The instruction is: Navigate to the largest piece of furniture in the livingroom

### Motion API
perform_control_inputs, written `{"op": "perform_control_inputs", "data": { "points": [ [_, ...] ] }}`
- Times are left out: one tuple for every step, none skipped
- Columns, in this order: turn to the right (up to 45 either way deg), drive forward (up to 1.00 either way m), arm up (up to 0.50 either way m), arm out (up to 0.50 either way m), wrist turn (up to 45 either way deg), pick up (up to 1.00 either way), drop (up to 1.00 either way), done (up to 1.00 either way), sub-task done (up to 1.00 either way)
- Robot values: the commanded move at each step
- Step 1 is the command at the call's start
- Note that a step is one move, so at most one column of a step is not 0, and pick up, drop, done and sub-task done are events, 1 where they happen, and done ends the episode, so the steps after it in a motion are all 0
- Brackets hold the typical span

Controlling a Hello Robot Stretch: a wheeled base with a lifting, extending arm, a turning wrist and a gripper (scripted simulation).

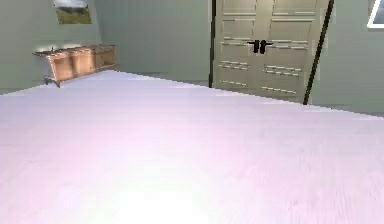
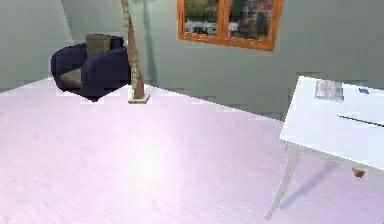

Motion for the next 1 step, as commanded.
{"op": "perform_control_inputs", "data": {
  "points": [
    [-45.0, 0.0, 0.0, 0.0, 0.0, 0.0, 0.0, 0.0, 0.0]
  ]
}}
